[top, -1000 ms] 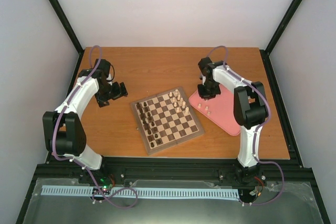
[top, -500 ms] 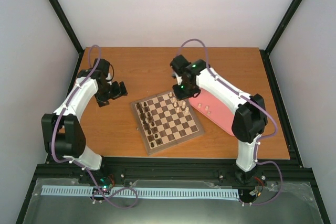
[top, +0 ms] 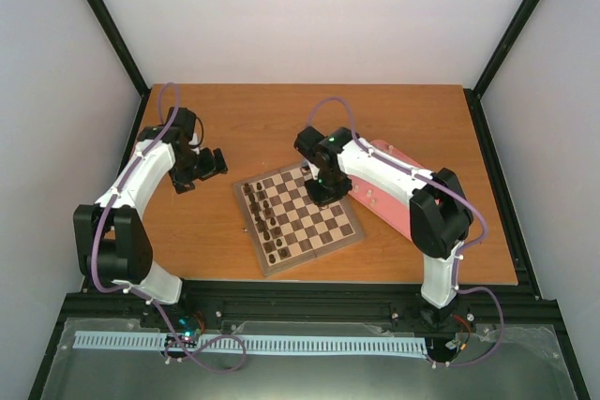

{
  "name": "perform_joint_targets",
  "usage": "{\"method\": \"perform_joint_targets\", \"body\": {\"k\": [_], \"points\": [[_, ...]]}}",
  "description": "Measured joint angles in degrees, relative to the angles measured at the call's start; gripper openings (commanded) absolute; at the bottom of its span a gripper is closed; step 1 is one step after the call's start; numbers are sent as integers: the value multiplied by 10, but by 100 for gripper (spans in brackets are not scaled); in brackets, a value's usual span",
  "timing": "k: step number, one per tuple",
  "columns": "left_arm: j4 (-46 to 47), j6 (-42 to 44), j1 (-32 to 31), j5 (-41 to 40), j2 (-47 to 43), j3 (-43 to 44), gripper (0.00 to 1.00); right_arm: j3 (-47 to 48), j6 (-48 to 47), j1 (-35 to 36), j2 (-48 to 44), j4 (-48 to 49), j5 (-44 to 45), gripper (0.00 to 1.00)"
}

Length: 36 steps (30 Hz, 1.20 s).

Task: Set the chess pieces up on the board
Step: Place the chess piece on the chessboard.

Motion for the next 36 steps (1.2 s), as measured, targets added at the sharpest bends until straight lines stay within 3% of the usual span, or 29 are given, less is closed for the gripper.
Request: {"method": "perform_joint_targets", "body": {"k": [36], "points": [[4, 0, 0, -1, 18, -4, 100, 24, -15, -8, 77, 44, 27, 5]]}}
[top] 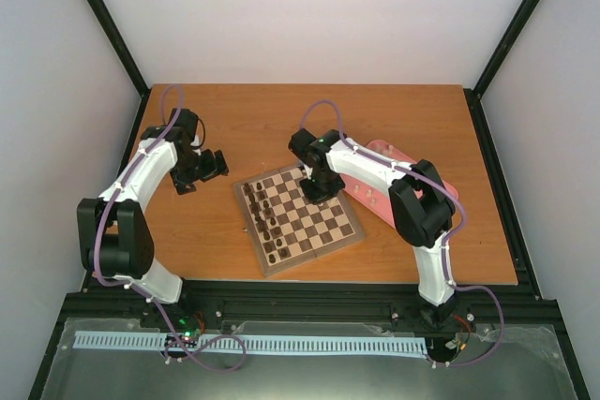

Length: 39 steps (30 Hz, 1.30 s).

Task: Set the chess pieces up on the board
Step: Place the chess piece on the chessboard.

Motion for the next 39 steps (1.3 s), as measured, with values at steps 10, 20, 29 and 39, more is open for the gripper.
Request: {"method": "perform_joint_targets", "body": {"k": [10, 20, 29, 39], "points": [[0, 0, 0, 0, 1, 0, 100, -9, 0, -3, 5, 9, 2, 5], [0, 0, 0, 0, 1, 0, 100, -13, 0, -4, 7, 9, 6, 16], [0, 0, 0, 0, 2, 0, 100, -13, -2, -4, 7, 11, 8, 26], [0, 0, 0, 0, 2, 0, 100, 2, -8, -4, -9, -3, -11, 34]]}}
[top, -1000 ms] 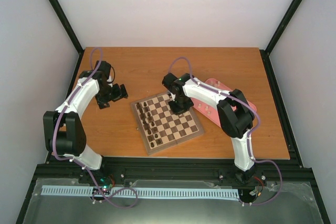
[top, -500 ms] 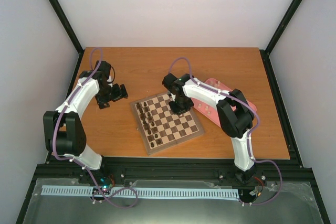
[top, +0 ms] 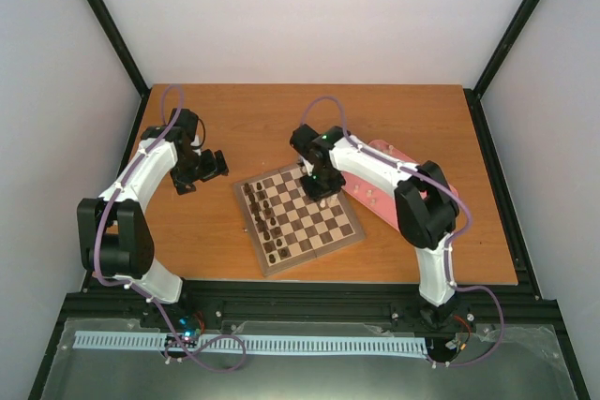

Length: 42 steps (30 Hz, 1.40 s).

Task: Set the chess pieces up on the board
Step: Place the chess piece on the chessboard, then pick up the chess piece from the storage box.

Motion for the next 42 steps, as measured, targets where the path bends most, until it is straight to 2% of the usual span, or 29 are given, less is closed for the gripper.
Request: {"method": "perform_joint_targets", "body": {"k": [3, 7, 12, 19, 22, 34, 42], "points": [[0, 0, 0, 0, 0, 0, 100, 19, -2, 0, -21, -10, 2, 35], [0, 0, 0, 0, 0, 0, 100, 40, 4, 0, -54, -17, 19, 42], [0, 0, 0, 0, 0, 0, 100, 43, 15, -18, -101, -24, 53, 41], [0, 0, 0, 0, 0, 0, 100, 1, 12, -146, -103, -6, 58, 39], [0, 0, 0, 0, 0, 1, 100, -3, 3, -176, -82, -1, 58, 39], [-1, 0, 0, -3, 0, 3, 100, -73, -26, -181, -32, 47, 9, 35], [-1, 0, 0, -4, 1, 9, 100, -78, -35, -182, -21, 64, -14, 34]]}}
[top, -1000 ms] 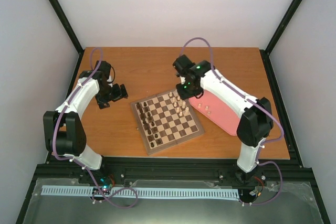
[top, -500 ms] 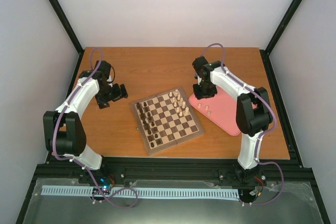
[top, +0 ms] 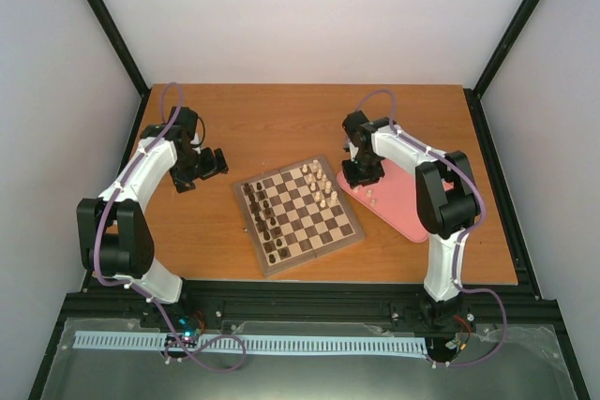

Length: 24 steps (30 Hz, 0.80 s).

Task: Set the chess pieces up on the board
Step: Pick up the chess piece from the storage box.

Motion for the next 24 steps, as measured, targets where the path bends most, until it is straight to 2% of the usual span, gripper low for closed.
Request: {"method": "perform_joint_targets", "body": {"k": [14, 17, 21, 24], "points": [[0, 0, 0, 0, 0, 0, 100, 0, -3, 0, 27, 4, 0, 28], [0, 0, 0, -1, 0, 0, 100, 0, -3, 0, 31, 4, 1, 23], [0, 0, 0, -1, 0, 0, 100, 0, -4, 0, 34, 3, 1, 11], [0, 0, 0, -1, 0, 0, 100, 0, -6, 0, 35, 3, 1, 8]]}}
